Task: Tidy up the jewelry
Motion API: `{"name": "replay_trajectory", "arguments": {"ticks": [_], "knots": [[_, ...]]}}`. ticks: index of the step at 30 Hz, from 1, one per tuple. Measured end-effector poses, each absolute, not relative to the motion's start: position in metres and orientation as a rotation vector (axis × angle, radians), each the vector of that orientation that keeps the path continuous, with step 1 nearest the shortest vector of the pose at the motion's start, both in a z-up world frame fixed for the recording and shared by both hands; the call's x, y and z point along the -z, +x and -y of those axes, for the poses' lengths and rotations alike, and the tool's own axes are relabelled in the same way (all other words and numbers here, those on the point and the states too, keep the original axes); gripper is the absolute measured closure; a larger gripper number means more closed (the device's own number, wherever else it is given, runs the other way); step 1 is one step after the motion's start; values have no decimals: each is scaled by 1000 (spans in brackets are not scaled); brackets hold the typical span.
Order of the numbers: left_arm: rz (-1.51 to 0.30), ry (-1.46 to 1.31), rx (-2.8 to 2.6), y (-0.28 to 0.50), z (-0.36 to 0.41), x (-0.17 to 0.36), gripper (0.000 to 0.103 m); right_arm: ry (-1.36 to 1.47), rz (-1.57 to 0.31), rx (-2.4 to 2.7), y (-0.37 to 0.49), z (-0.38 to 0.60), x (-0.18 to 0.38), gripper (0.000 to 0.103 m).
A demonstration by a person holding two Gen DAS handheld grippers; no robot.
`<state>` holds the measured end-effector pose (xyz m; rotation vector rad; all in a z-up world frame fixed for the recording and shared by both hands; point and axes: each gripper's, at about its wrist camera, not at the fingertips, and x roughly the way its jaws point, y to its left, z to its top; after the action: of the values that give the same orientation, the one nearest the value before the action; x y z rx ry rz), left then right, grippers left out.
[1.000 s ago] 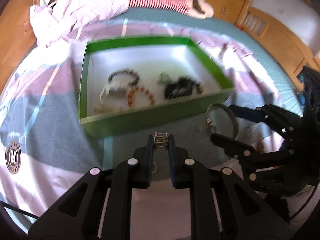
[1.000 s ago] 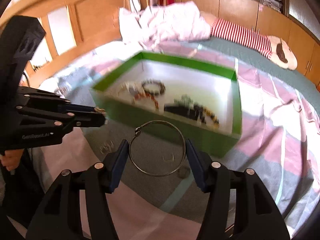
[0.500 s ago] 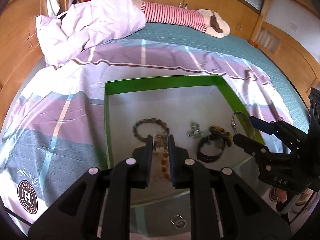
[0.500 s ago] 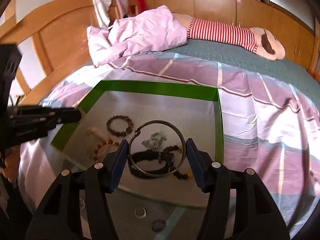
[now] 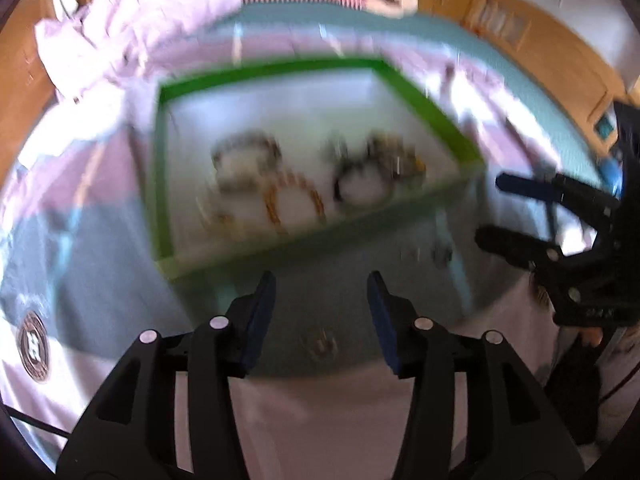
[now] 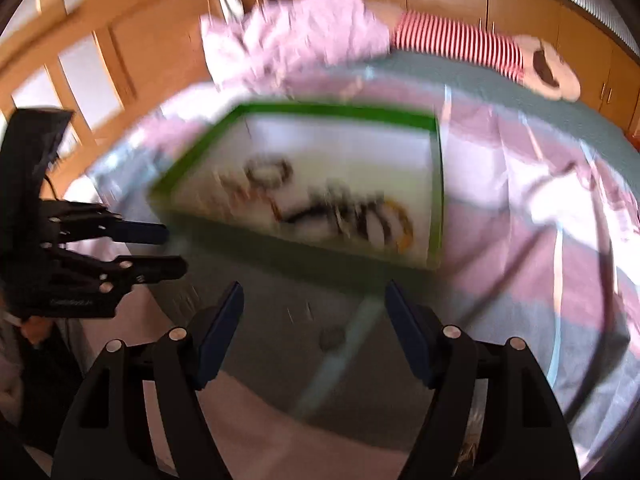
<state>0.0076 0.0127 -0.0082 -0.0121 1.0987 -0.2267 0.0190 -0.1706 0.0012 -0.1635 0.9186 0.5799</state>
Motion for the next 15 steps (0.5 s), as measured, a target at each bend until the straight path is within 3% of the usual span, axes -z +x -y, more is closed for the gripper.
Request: {"name": "replay_trajectory", "arguments": {"ticks": [7, 8, 11, 12, 14, 15], "knots": [[-1231, 46, 205, -3, 6, 51, 57, -301, -987, -582, 12, 149, 31, 31], [-1240, 44, 196, -3, 5, 55, 60, -310, -986, -585, 11, 147, 33, 31], [-1234, 47, 181, -2, 1, 56, 82, -328, -1003, -583, 13, 144, 42, 31], [-1232, 35, 192, -2, 1, 55, 82, -323, -1007, -586, 13, 144, 44, 31], [-1217, 37, 213, -4, 3, 53, 82, -321, -1023, -596, 14, 143, 48, 40], [-1210, 37, 223, -5, 4, 51, 82, -326, -1044, -602, 15, 141, 52, 52]]}}
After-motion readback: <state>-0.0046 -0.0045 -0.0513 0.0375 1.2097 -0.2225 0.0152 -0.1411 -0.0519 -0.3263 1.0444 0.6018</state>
